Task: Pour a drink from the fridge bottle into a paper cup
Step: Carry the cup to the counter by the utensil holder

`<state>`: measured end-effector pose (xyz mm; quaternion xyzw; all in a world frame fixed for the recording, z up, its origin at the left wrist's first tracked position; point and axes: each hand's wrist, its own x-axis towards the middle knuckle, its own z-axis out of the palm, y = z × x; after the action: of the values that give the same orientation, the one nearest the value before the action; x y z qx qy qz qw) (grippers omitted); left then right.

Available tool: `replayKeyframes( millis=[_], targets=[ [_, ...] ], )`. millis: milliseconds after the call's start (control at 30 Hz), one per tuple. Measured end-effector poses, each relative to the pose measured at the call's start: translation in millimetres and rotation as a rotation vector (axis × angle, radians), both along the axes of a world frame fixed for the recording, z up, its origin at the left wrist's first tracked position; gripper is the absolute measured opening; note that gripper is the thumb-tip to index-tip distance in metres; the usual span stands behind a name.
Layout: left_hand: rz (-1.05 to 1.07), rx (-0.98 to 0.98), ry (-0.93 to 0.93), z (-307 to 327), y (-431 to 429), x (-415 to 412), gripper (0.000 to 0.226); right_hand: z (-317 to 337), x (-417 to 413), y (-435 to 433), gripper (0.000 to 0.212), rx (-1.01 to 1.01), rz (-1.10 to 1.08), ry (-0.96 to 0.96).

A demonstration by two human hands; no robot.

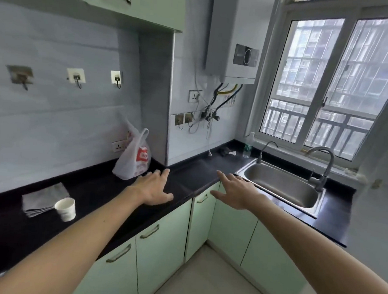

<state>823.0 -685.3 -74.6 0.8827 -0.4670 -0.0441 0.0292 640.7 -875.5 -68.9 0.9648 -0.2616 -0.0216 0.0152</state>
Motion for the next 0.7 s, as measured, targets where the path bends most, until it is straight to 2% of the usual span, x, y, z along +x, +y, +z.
replayKeyframes(
  millis=[333, 700],
  targets=[
    [0.105, -0.009, 0.016, -10, 68, 97, 0.08, 2, 124, 59, 0.082, -0.009, 0.124, 0.014],
    [0.338, 0.031, 0.041, -37, 165, 192, 0.085, -21, 256, 122, 0.077, 0.037, 0.332, 0.059]
  ],
)
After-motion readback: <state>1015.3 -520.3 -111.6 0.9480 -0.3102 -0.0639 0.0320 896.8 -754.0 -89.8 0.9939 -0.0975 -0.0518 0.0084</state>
